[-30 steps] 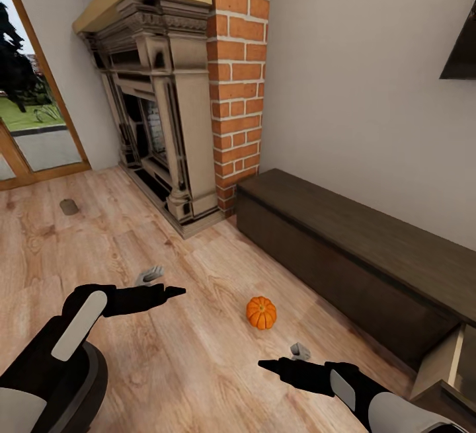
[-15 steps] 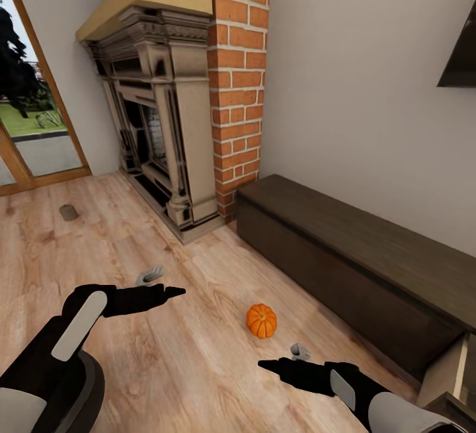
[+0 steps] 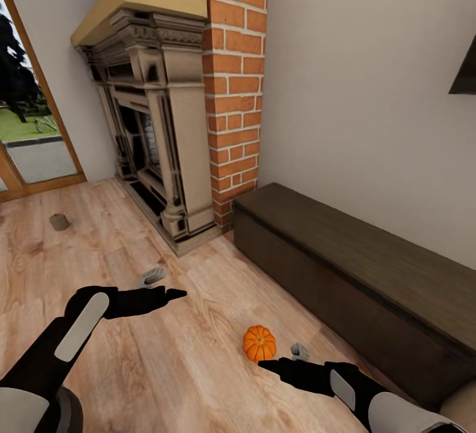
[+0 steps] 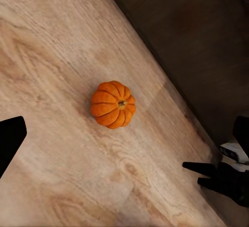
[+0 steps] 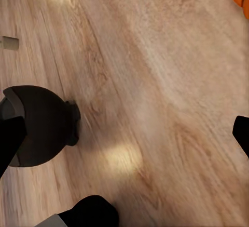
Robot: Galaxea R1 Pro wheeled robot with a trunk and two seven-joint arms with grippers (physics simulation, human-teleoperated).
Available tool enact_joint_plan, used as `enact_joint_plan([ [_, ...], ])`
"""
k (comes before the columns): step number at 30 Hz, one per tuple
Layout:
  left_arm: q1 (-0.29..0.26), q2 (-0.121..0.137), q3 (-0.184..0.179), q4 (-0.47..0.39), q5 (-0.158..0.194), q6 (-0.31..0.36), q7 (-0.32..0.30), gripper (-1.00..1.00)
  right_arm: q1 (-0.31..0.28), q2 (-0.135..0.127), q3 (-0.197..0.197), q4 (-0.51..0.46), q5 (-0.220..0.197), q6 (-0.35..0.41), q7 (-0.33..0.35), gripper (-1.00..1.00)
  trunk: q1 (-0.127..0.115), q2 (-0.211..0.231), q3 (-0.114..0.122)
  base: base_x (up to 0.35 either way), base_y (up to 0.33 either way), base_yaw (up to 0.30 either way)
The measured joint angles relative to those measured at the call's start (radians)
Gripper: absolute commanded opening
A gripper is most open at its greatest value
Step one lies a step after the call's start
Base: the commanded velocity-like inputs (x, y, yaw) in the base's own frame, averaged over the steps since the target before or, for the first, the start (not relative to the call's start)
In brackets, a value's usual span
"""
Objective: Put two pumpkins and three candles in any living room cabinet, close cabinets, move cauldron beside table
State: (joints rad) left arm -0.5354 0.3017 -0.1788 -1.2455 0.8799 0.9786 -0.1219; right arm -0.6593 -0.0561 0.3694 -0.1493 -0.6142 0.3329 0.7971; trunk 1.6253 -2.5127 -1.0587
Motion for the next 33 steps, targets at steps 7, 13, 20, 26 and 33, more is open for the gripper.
enact_joint_plan([
  [7, 0.0, -0.004, 0.0, 0.0, 0.0, 0.0, 0.0, 1.0, 0.0, 0.0, 0.0, 0.0, 0.0, 0.001, 0.0, 1.0, 0.0, 0.0, 0.0, 0.005, -0.001, 0.0],
  [13, -0.001, -0.005, 0.0, 0.0, 0.001, 0.0, -0.006, 1.0, 0.0, 0.0, 0.0, 0.0, 0.0, 0.001, 0.0, 1.0, 0.0, 0.0, 0.0, 0.003, 0.001, 0.0],
  [20, 0.0, -0.005, 0.0, -0.01, 0.003, 0.004, -0.014, 1.0, -0.001, 0.0, -0.001, 0.0, -0.001, 0.002, 0.005, 1.0, 0.0, 0.0, 0.0, 0.042, 0.022, 0.0],
  [26, -0.001, -0.005, 0.001, -0.048, 0.007, 0.01, -0.019, 1.0, -0.006, 0.001, 0.001, 0.0, -0.004, 0.008, -0.22, 1.0, 0.0, 0.0, 0.0, 0.001, 0.0, 0.0],
  [33, -0.001, -0.022, 0.001, -0.072, 0.011, 0.018, -0.021, 1.0, -0.015, 0.001, 0.001, -0.004, -0.011, 0.013, -0.328, 1.0, 0.0, 0.0, 0.0, 0.0, 0.0, 0.0],
])
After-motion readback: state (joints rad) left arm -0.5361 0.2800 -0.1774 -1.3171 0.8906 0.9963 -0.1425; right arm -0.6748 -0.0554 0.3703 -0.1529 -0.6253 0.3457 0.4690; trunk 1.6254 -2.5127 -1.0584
